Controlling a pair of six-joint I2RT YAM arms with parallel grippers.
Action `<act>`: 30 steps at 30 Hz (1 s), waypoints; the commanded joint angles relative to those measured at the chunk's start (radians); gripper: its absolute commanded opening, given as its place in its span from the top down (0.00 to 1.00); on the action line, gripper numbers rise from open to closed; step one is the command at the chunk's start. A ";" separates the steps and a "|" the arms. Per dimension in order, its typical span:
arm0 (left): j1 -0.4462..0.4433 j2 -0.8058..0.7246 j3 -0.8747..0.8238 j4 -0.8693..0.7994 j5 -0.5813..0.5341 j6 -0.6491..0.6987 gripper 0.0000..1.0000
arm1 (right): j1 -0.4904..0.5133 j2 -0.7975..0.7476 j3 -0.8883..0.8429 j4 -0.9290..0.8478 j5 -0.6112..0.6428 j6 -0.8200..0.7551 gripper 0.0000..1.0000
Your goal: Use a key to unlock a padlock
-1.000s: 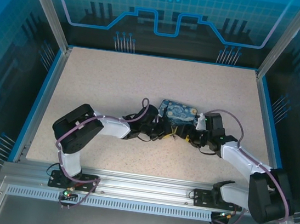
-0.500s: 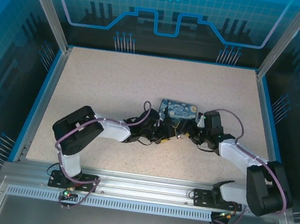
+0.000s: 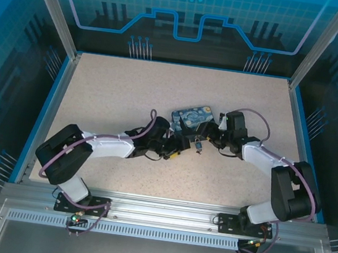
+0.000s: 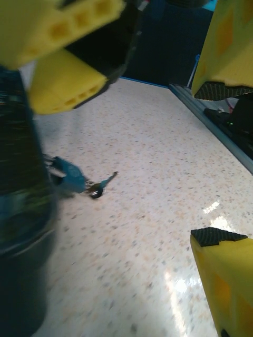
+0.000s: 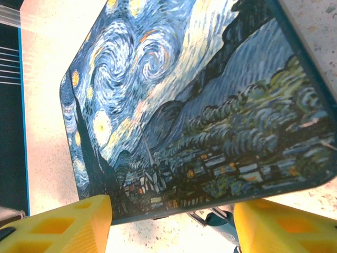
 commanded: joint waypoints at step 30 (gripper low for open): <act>0.239 0.158 0.369 -0.237 0.147 0.179 0.31 | 0.076 0.135 -0.043 -0.009 0.043 -0.411 0.49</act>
